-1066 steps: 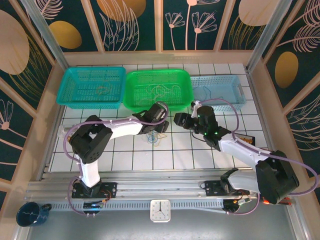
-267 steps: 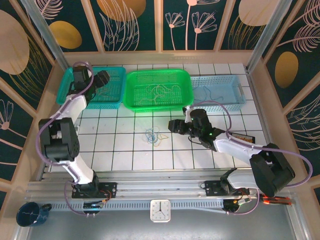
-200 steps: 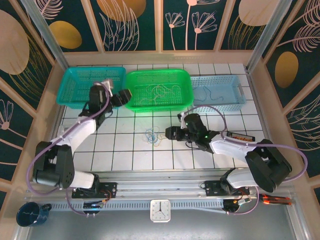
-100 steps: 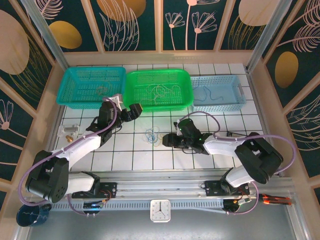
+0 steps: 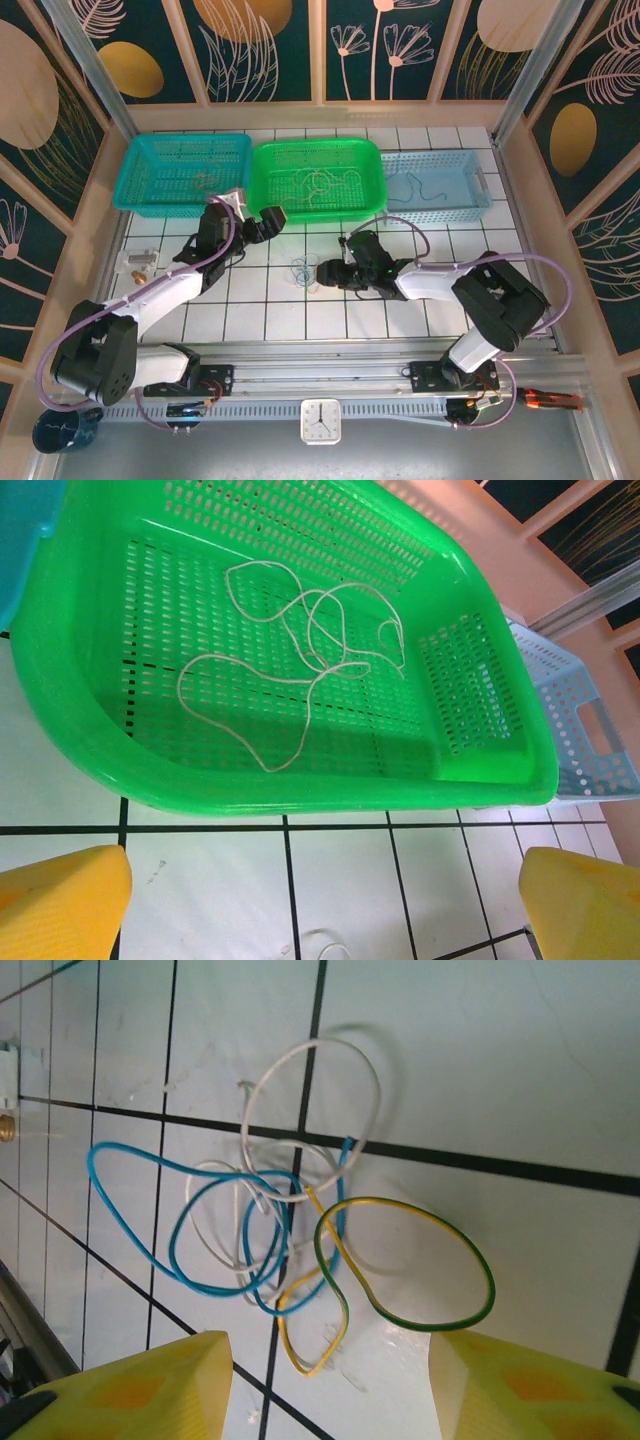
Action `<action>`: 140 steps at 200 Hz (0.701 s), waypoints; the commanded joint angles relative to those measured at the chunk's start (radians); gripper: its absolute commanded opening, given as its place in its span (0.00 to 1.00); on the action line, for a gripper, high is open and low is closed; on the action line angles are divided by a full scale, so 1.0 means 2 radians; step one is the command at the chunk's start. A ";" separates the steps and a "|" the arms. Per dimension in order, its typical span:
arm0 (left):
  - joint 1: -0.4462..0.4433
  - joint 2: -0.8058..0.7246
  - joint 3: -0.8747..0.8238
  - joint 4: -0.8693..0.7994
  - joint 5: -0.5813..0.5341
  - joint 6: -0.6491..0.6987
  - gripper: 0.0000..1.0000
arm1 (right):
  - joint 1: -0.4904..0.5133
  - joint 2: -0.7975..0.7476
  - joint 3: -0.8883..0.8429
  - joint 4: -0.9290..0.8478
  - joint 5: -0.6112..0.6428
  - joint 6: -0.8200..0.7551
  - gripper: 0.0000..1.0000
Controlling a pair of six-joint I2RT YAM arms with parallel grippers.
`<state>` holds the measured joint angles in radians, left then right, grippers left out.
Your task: Untangle the cables
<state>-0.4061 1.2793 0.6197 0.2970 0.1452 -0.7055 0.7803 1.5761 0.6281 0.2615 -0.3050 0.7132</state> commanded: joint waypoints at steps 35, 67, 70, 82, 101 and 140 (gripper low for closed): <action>-0.004 0.002 -0.007 0.028 -0.003 -0.010 0.99 | -0.008 0.032 0.024 0.016 0.006 0.003 0.52; -0.006 0.000 -0.006 0.028 -0.004 -0.011 0.99 | -0.011 0.041 0.030 0.014 0.019 0.007 0.46; -0.006 -0.001 -0.006 0.029 -0.003 -0.010 0.99 | -0.011 0.041 0.030 0.014 0.020 0.007 0.46; -0.006 0.000 -0.006 0.028 -0.003 -0.010 0.99 | -0.012 0.043 0.029 0.014 0.026 0.009 0.44; -0.006 -0.001 -0.005 0.029 -0.003 -0.009 0.99 | -0.018 0.043 0.025 0.017 0.033 0.013 0.41; -0.008 0.001 -0.006 0.029 0.000 -0.008 0.99 | -0.035 0.043 0.017 0.029 0.034 0.018 0.20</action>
<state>-0.4137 1.2793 0.6147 0.3145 0.1455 -0.7128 0.7307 1.6527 0.6651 0.2821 -0.2596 0.7391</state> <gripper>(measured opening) 0.988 0.254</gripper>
